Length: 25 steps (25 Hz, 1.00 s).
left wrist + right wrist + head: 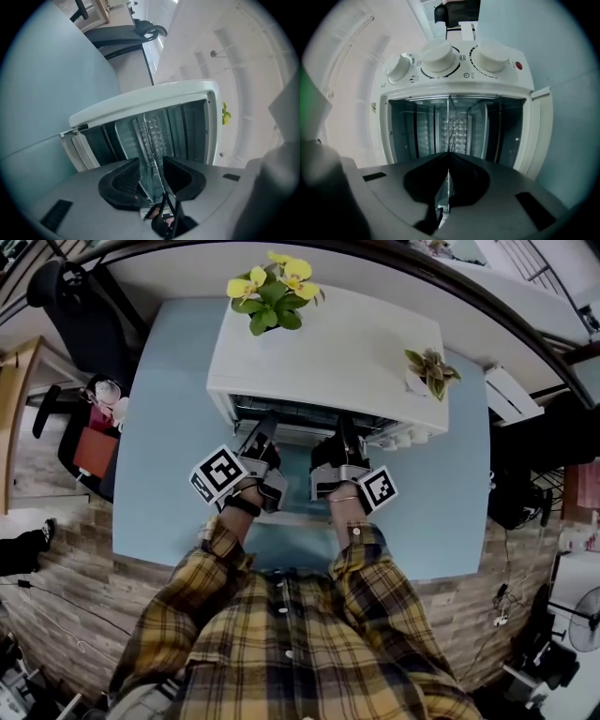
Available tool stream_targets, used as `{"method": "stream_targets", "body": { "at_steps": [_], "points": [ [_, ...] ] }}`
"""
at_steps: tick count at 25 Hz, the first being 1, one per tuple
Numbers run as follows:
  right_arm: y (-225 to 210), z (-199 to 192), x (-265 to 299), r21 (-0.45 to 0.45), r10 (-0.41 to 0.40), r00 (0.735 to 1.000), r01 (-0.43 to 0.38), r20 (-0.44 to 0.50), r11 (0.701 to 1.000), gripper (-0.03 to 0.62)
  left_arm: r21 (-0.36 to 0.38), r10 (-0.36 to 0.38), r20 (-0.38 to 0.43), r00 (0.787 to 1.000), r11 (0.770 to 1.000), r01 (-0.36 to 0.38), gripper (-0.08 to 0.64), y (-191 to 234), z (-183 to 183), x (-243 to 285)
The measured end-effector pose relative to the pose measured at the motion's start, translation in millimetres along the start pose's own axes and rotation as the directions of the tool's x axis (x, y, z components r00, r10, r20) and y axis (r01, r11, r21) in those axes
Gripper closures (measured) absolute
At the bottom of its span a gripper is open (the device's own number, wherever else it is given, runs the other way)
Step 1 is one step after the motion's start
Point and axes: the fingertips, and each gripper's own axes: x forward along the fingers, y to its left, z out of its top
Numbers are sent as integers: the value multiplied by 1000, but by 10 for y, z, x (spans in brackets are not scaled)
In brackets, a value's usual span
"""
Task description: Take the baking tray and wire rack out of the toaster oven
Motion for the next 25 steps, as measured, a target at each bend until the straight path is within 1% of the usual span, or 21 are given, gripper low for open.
{"method": "stream_targets", "body": {
  "at_steps": [7,9,14,17,22,25],
  "points": [
    [13,-59,-207,12,-10,1000,10,-27,1000,583,-45,-8,19,1000,999,9,430,27,26,-16],
    [17,-72,-249,13,-12,1000,12,-29,1000,583,-61,-10,25,1000,998,12,457,31,31,-45],
    [16,-110,-387,13,-22,999,23,-24,1000,583,-85,-25,25,999,996,27,554,-8,-13,-160],
    [43,-138,-480,9,-24,1000,24,-17,1000,583,-109,-31,16,999,994,33,557,-26,-48,-247],
    [81,-207,-771,-5,-32,999,32,-5,999,583,-132,-34,-21,999,991,31,560,-57,-197,-521],
    [126,-258,-950,-8,-23,1000,23,-5,1000,583,-155,-58,-31,998,986,53,560,-119,-286,-685]
  ]
}}
